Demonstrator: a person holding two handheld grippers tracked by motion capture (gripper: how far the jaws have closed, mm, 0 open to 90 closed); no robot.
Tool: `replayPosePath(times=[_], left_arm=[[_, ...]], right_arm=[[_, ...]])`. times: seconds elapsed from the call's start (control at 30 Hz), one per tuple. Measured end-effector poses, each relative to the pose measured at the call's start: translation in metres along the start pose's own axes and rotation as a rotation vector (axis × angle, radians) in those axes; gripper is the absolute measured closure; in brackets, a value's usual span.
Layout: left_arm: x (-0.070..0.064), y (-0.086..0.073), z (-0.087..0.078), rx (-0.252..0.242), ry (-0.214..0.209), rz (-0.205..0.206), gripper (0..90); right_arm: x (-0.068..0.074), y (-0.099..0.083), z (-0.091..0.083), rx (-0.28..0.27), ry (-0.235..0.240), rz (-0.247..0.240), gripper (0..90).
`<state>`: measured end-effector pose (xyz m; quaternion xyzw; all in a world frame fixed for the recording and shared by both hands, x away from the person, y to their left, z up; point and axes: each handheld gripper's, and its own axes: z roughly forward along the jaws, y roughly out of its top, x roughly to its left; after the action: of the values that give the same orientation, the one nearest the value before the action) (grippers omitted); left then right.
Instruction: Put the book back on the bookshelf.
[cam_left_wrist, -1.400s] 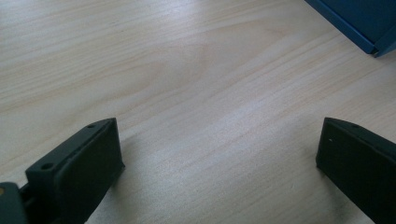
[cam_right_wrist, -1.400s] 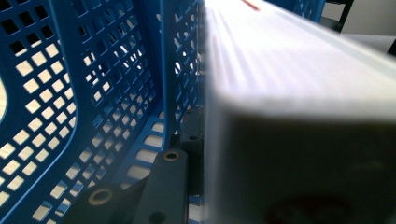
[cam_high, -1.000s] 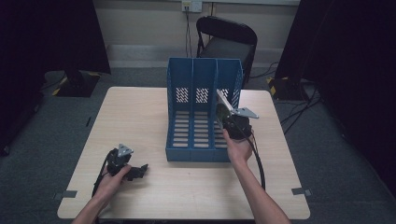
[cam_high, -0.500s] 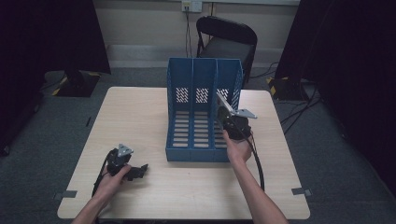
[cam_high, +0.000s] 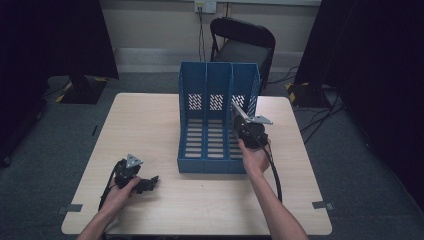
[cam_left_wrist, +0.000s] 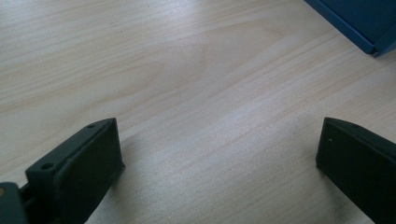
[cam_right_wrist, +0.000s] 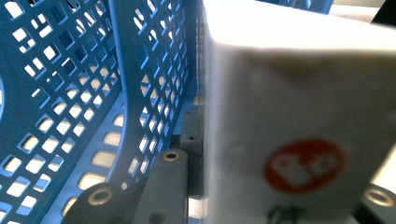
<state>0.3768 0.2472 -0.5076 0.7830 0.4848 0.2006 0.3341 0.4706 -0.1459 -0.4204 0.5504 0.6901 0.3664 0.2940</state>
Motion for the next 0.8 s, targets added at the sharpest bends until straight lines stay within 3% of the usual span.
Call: replayPosePath(times=[0.5, 0.67, 0.8], left_arm=[[0.000, 0.000, 0.000, 0.003, -0.002, 0.002, 0.0], [-0.001, 0.000, 0.000, 0.004, 0.000, 0.004, 0.0], [-0.001, 0.000, 0.000, 0.000, 0.000, -0.001, 0.0]], right_arm=[[-0.005, -0.005, -0.008, 0.021, 0.032, 0.007, 75.9], [-0.006, -0.014, -0.012, 0.023, 0.053, 0.048, 75.5], [-0.008, -0.017, -0.016, 0.006, 0.062, 0.046, 74.8]])
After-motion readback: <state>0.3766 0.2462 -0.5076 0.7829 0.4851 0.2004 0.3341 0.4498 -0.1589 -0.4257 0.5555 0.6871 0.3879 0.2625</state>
